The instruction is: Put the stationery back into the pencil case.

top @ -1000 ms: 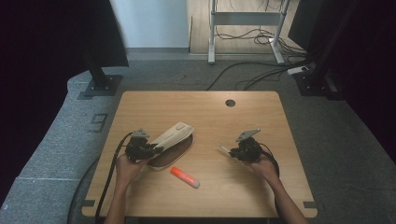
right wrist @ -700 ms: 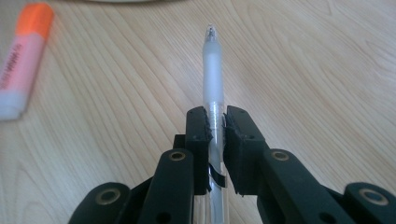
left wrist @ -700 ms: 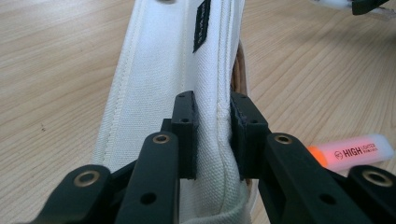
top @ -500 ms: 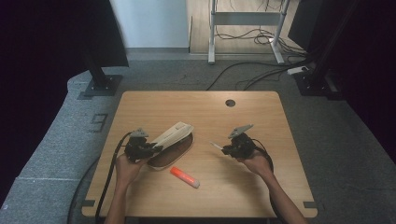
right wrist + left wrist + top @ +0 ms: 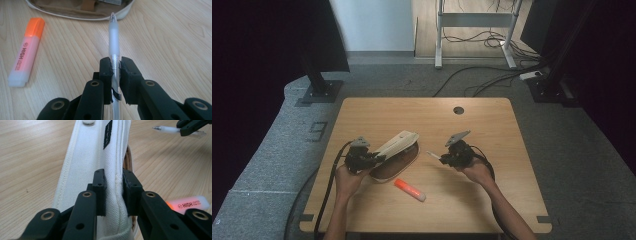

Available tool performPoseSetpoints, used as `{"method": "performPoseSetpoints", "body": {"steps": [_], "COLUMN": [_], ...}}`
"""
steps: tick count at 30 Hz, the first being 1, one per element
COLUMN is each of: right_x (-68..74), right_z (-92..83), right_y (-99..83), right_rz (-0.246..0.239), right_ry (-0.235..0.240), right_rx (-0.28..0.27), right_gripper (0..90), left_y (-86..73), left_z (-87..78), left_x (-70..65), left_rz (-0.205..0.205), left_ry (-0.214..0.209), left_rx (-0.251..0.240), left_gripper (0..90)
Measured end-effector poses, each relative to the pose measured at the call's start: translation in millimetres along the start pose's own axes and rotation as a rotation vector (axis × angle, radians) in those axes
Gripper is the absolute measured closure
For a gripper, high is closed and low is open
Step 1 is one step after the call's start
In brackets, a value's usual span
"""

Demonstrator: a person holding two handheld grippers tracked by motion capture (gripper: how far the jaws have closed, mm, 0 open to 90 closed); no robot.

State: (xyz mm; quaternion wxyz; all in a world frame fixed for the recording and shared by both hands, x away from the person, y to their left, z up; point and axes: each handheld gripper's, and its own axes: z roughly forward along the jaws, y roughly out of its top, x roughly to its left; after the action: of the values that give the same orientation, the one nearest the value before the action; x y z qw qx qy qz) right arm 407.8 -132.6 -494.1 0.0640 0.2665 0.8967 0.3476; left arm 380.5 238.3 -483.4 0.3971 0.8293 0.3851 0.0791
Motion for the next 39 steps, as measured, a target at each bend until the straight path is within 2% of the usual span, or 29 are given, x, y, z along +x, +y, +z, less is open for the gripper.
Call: {"method": "performPoseSetpoints", "body": {"steps": [26,39], "right_x": [19.5,27.8], "right_z": [45.5,68.7], "right_y": [44.8,62.5], "right_rz": [-0.068,-0.106], "right_ry": [0.056,0.056], "right_rx": [0.031,0.061], "right_gripper": [78.2,78.2], "left_y": [1.0,1.2], "left_z": [-5.2,-5.6], "left_x": [-0.6,-0.8], "left_rz": [0.003,0.003], "left_ry": [0.004,-0.004], "left_rx": [-0.020,-0.021], "left_gripper": [75.3,75.3]}}
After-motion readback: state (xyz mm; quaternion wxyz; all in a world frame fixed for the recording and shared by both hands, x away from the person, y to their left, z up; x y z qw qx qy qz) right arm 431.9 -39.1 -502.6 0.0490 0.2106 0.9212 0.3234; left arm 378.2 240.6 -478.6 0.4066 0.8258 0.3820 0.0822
